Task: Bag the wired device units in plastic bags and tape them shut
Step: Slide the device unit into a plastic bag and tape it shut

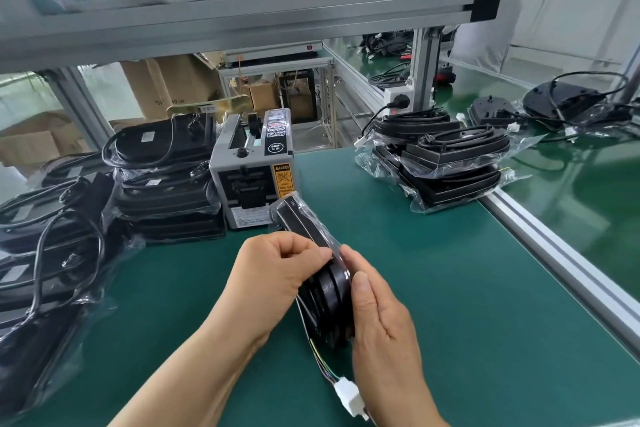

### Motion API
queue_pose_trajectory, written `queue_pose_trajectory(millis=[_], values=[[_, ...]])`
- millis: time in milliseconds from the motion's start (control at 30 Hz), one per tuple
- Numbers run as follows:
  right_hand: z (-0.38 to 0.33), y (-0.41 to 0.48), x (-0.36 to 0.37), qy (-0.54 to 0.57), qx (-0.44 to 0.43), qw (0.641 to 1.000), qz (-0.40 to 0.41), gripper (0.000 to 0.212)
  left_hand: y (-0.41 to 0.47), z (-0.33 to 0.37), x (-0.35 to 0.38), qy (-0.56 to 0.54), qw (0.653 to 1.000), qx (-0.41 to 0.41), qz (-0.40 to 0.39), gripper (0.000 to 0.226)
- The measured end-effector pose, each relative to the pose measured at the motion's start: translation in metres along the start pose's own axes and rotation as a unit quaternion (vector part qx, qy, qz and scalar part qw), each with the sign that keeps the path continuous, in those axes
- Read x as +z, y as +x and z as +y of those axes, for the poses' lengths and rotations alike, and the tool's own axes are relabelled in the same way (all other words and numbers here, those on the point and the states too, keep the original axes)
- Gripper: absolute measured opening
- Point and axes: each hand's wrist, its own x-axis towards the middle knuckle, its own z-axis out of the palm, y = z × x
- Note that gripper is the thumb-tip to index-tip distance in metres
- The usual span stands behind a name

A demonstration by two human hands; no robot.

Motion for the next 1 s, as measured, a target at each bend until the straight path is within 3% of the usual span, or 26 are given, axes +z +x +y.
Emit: queue_pose_trajectory(millis=[200, 367, 467, 1000], values=[[-0.0013, -0.0008, -0.0002, 0.007, 0.003, 1.0, -0.005, 0.048, -0.0022, -0.0037, 0.0002, 0.035, 0.998, 0.039, 0.025, 0.014], [-0.0005, -0.0017, 0.0018, 0.004, -0.004, 1.0, -0.003, 0.046, -0.0007, -0.0023, -0.0039, -0.059, 0.998, 0.007, -0.018, 0.018], [-0.0009, -0.0021, 0.0019, 0.003, -0.007, 1.0, -0.006, 0.046, 0.0007, -0.0013, -0.0053, -0.063, 0.997, 0.006, -0.038, 0.019], [-0.0053, -0.0038, 0.0033, 0.034, 0.013, 0.999, -0.019, 0.047, 0.0024, -0.0105, -0.004, 0.092, 0.993, 0.075, 0.012, 0.016]])
